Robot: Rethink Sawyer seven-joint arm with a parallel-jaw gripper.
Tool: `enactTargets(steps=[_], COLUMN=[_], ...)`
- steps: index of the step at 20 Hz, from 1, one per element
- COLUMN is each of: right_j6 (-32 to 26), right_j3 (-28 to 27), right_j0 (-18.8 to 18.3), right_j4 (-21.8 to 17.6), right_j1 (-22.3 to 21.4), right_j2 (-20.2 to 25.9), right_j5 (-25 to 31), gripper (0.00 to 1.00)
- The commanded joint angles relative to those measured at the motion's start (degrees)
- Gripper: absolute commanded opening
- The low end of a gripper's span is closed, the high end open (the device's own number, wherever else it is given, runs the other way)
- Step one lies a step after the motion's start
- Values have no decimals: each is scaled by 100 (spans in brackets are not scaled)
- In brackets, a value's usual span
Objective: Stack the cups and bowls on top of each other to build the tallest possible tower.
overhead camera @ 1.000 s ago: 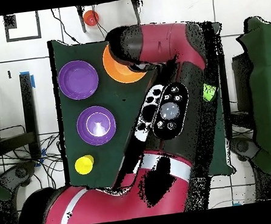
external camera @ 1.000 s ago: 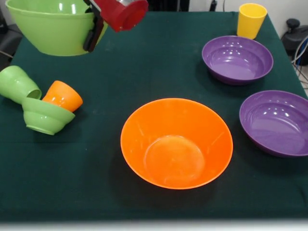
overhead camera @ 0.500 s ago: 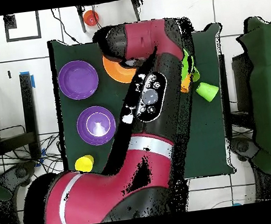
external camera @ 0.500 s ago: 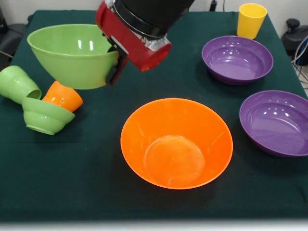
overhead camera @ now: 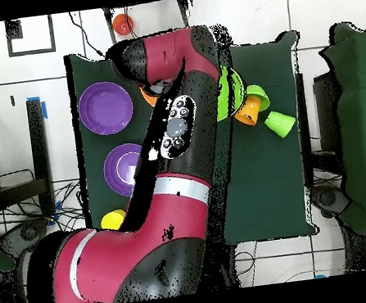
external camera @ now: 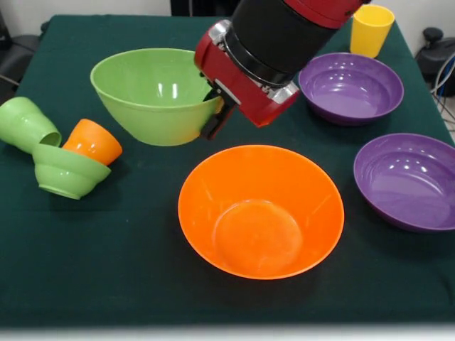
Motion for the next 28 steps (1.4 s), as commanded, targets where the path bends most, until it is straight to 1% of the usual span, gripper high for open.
enactTargets(steps=[1,6,11,14,22,28], right_j6=[653,974,1263,1318,838,399], right_j3=[-375,-293,-567,-677,-689,-354], right_j0=[190,361,456,471,336,135], right_j4=[116,170,328,422,565,690], right_j1=[115,169,361,449,359,50], right_j2=[208,167,88,14,-79,99], right_j5=[812,694,853,895,866,600], gripper=[0,0,0,0,0,0])
